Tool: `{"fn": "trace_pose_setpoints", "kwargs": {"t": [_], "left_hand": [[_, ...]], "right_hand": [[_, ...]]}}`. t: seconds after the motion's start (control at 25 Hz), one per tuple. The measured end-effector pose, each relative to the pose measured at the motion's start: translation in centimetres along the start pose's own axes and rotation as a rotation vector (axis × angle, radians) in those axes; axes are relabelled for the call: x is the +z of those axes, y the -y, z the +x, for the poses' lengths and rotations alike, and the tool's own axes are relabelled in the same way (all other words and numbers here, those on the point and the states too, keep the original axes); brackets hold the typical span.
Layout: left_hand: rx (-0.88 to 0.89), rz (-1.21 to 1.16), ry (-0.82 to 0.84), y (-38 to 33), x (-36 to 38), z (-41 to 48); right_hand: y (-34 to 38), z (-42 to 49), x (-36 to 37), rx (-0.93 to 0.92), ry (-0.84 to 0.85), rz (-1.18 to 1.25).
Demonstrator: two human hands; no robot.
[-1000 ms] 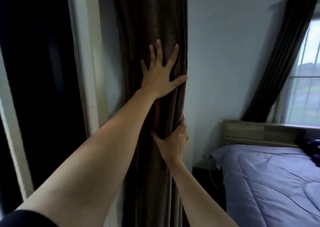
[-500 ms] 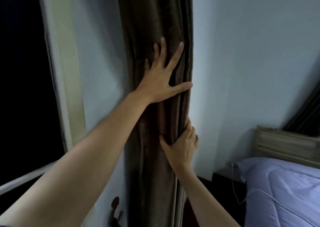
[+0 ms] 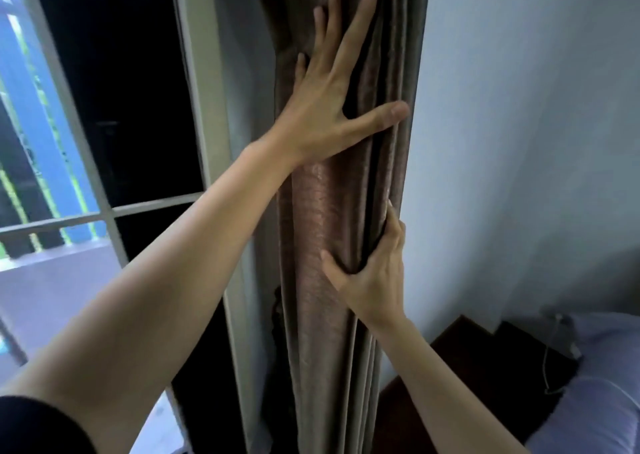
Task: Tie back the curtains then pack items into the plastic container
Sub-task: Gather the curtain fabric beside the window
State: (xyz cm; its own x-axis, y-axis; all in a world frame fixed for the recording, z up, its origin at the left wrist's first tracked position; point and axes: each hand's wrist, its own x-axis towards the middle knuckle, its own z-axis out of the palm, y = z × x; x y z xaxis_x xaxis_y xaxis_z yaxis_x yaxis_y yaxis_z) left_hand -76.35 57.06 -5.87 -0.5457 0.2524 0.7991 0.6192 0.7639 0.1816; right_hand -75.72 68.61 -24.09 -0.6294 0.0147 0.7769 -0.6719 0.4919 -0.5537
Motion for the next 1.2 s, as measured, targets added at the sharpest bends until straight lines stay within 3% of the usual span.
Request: {"fn": "trace_pose_setpoints", "kwargs": {"t": [0.36, 0.68, 0.88, 0.96, 1.08, 1.2], "left_hand": [[-0.136, 0.044, -0.007, 0.8, -7.2, -8.1], [-0.302, 0.054, -0.048, 1.8, -11.6, -20.1], [-0.506, 0.007, -0.05, 1.8, -12.5, -31.6], [-0.608, -0.033, -0.018, 1.3, -11.4, -35.9], [-0.776, -0.035, -0.053, 0.0, -10.0, -40.4], [-0.847, 0.026, -0.232, -0.5, -11.0, -38.4]], "right_hand": [[6.3, -7.2, 2.8, 0.091, 0.238, 0.137], [12.9, -14.4, 8.1, 0.079, 0.18, 0.043], [15.3, -22.6, 9.0, 0.162, 0.487, 0.123], [14.5, -25.3, 8.3, 0.161, 0.531, 0.173], [14.8, -26.2, 7.0, 0.149, 0.408, 0.267], [16.8, -21.8, 6.6, 0.007, 0.169, 0.344]]}}
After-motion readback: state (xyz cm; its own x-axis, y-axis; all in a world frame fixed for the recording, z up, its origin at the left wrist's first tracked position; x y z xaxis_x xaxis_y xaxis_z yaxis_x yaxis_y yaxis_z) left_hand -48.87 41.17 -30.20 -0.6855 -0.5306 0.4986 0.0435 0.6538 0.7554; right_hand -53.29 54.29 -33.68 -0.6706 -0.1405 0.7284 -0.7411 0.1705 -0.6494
